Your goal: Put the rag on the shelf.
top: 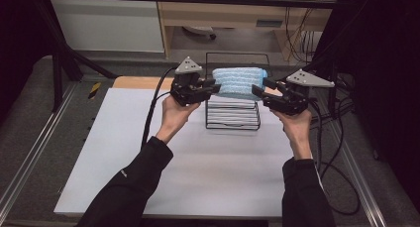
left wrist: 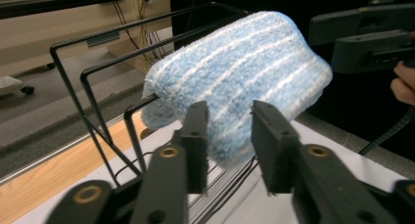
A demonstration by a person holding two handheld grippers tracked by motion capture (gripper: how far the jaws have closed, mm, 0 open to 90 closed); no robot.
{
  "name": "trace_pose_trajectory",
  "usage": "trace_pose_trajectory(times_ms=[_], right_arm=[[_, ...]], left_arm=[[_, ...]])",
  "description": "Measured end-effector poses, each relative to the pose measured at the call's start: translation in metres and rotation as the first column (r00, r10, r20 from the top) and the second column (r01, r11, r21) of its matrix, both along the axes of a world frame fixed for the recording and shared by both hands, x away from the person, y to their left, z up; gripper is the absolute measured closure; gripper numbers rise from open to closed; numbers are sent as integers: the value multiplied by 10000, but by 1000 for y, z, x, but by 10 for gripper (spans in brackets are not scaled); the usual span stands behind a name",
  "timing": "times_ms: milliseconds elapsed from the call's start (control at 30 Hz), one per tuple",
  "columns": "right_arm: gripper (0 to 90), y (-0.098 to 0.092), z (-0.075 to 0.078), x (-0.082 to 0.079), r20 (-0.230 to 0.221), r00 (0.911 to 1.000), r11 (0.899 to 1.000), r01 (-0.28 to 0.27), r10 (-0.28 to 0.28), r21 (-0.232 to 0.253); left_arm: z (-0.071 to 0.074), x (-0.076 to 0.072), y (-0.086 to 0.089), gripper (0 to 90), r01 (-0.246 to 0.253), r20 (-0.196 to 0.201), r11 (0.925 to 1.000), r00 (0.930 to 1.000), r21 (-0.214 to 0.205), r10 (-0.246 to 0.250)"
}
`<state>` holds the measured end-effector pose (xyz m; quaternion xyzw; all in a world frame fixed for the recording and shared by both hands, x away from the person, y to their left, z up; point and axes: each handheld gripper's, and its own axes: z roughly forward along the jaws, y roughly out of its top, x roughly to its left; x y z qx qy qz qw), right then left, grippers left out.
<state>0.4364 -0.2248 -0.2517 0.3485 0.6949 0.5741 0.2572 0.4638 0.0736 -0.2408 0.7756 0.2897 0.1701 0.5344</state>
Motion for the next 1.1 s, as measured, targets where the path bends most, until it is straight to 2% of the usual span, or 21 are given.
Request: trace_pose_trajectory(times_ms=[67,167,333,500,633,867,1100], right_arm=[[399,-1,3,-2,-76,10000,10000,19,-19,42],[357,-1,7,-6,-2,10000,10000,-13,13,32],[248,-1,12,-11,-151,9999,10000,-52,51,-24],[113,-4,14,-16,-657,9975,9997,-245,246,14],[59,-5,11,-23,-623,9977,9996,-265,260,-81],[6,-1,-6,-36,-1076,9938,9979,-347,287,-547],[5,4,-32,-47,-1322,9906,9976,-426,350,-547]], left_arm=[[2,-1,3,617,-80,44,9999,10000,98,79],[3,-2,9,559,-128,-68,9998,9999,146,129],[4,-7,21,478,-131,-179,9996,9997,255,135],[-1,-15,36,390,-171,-341,9992,9992,371,184],[-12,-22,51,294,-245,-487,9984,9984,514,270],[-39,-41,78,146,-510,-668,9959,9962,743,560],[-69,-61,103,111,-868,-649,9892,9934,1183,949]])
